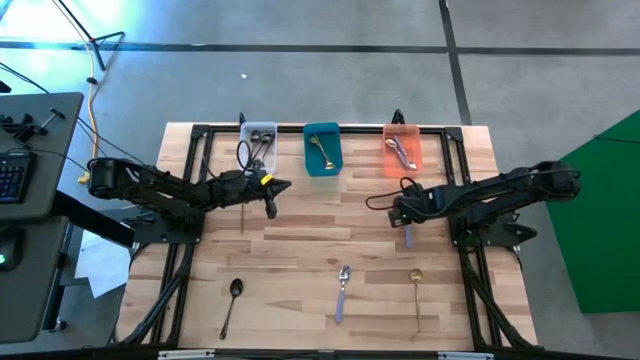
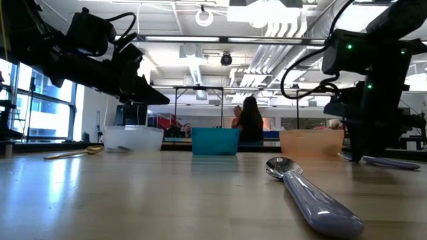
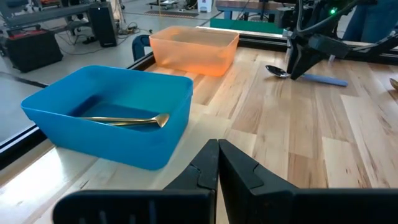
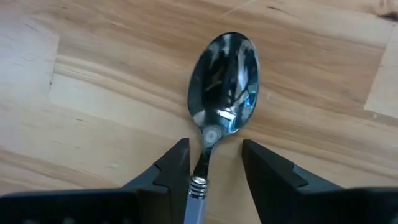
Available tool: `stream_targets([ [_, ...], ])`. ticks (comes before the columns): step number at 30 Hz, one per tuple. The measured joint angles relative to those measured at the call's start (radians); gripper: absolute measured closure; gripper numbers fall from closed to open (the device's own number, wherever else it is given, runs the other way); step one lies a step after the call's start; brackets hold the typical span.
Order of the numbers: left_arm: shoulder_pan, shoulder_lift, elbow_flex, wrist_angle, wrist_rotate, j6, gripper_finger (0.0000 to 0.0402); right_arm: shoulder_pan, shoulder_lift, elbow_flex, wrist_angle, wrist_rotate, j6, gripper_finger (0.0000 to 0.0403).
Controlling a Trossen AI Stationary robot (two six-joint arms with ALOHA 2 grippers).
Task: Sort silverware by color (type)
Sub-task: Put the top purple spoon into the orange bin
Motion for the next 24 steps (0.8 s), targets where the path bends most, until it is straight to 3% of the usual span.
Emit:
stream_targets([
  [10, 0.000, 0.000, 0.000, 0.000, 0.000, -0.001, 0.0401, -0.001, 0.004, 0.009, -0.016, -0.006, -0.042, 0.0392],
  [17, -0.001, 0.000, 0.000, 0.000, 0.000, -0.001, 0.0401, -0.037, 0.010, 0.131, -0.057, -0.040, -0.224, 0.0391],
  [24, -0.015, 0.000, 0.000, 0.003, 0.000, -0.002, 0.0401, -0.199, 0.008, 0.313, -0.179, -0.013, -0.470, 0.0395],
])
